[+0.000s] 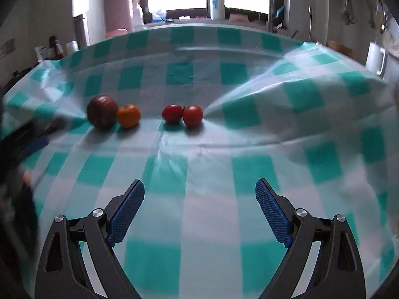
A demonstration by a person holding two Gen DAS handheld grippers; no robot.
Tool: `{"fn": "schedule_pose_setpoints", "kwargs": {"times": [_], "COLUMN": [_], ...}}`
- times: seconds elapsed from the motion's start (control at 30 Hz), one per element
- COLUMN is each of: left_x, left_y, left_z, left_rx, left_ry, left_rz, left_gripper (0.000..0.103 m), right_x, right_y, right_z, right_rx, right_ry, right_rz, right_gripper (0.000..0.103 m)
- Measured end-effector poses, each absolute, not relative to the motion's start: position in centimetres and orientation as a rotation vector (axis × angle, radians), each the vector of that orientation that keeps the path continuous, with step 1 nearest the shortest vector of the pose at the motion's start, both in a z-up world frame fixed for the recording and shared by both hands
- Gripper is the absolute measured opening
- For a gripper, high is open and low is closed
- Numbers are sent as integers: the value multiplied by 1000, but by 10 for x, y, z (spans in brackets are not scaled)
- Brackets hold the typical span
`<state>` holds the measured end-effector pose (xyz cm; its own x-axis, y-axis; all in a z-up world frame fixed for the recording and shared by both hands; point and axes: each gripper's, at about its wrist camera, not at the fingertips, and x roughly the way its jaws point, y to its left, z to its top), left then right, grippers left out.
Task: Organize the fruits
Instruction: 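Move both grippers back over the remaining fruits on the table, then grasp a red tomato with the right gripper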
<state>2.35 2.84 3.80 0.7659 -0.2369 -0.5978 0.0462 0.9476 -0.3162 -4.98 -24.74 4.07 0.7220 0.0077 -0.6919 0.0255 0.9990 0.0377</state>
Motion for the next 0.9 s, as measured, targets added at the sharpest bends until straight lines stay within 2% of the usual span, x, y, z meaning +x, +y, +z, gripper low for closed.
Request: {"fn": "schedule_pose_setpoints", "kwargs": {"times": [0.2, 0.37, 0.43, 0.53, 0.8, 0.87, 0.9], "left_x": [24, 26, 28, 30, 31, 30, 30], "left_y": [10, 8, 10, 12, 10, 9, 9], "left_z": [35, 31, 30, 28, 25, 25, 25], "left_rx": [-194, -199, -217, -239, -247, -243, -241], "left_ry": [697, 714, 726, 739, 750, 749, 748], "left_rz": [-177, -177, -177, -180, -185, -185, -185], "left_gripper": [101, 101, 101, 101, 101, 101, 101], "right_x": [20, 61, 76, 94, 113, 110, 107], "right_y": [-240, -238, -236, -234, -236, -237, -240], "right_z": [26, 12, 11, 8, 8, 8, 9], "right_rx": [38, 37, 35, 23, 27, 41, 53], "right_ry": [829, 899, 899, 919, 919, 914, 912], "right_rz": [-42, -62, -66, -80, -58, -45, -47], "right_gripper": [84, 66, 66, 59, 53, 39, 38]}}
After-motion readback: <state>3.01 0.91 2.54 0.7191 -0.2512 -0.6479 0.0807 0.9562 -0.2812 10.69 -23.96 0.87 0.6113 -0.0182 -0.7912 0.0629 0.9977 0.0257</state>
